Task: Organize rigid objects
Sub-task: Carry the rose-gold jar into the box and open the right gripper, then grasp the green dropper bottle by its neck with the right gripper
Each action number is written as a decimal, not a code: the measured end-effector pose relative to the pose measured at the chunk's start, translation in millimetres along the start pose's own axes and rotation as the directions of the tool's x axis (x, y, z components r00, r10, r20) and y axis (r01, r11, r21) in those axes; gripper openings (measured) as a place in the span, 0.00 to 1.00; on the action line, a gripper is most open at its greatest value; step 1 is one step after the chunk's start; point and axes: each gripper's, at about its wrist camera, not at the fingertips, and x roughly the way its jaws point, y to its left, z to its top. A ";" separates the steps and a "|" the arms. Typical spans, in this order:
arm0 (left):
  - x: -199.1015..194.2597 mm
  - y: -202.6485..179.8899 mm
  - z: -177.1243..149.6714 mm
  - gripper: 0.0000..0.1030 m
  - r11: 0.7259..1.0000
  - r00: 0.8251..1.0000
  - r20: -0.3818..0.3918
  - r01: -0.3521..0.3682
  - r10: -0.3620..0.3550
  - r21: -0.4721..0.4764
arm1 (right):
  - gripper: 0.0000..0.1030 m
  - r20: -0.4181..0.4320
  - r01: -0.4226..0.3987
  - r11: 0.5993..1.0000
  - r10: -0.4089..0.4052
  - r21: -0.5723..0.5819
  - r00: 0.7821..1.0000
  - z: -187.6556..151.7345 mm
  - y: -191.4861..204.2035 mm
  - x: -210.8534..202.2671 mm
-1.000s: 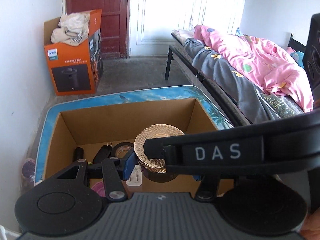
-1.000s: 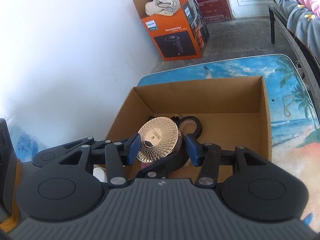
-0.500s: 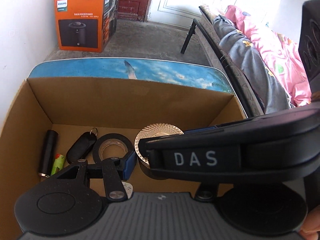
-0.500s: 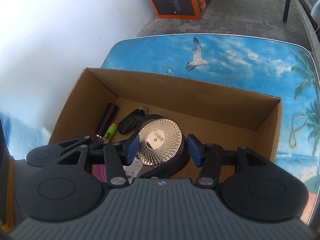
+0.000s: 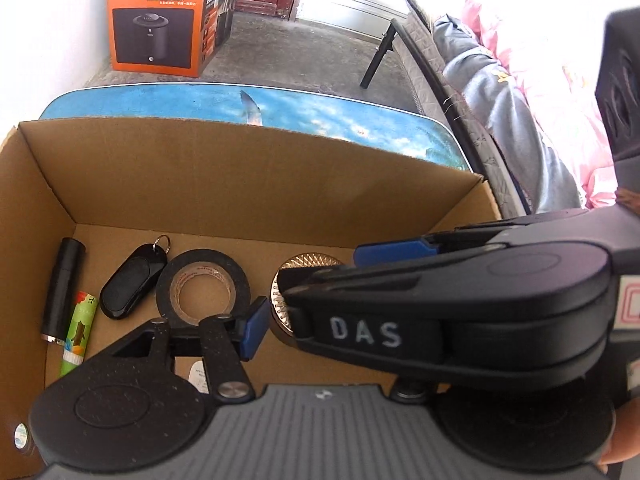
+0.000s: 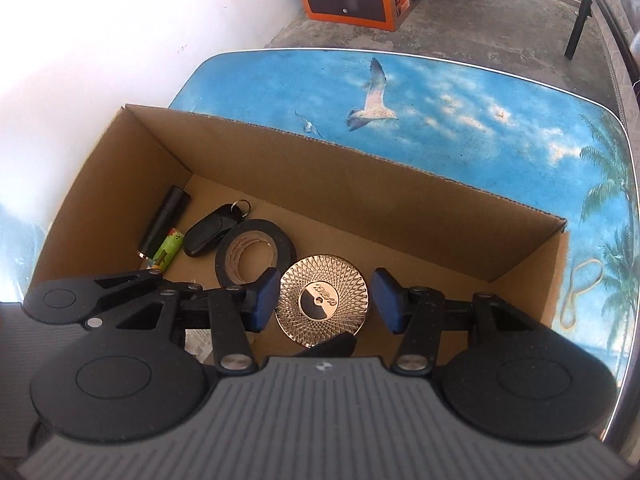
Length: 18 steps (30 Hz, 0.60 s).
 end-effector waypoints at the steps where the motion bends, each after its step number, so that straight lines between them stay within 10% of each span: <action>1: -4.1 -0.2 -1.3 0.62 1.000 1.000 0.006 0.003 -0.003 -0.001 | 0.49 0.026 0.007 1.000 -0.007 0.002 1.000 -0.5 0.5 -8.4; 6: -45.4 -6.7 -19.5 0.65 0.998 0.996 0.081 0.032 -0.036 0.053 | 0.49 0.211 -0.041 0.998 0.030 0.049 0.977 -15.9 2.8 -72.8; 13: -137.8 -5.7 -82.2 0.81 0.966 0.962 0.238 0.070 -0.131 0.250 | 0.51 0.492 -0.155 0.987 0.114 0.043 0.863 -90.6 25.6 -174.1; 18: -176.5 12.7 -142.6 0.85 0.942 0.938 0.336 -0.038 -0.082 0.335 | 0.55 0.557 -0.178 0.984 0.146 0.003 0.818 -147.2 54.8 -193.7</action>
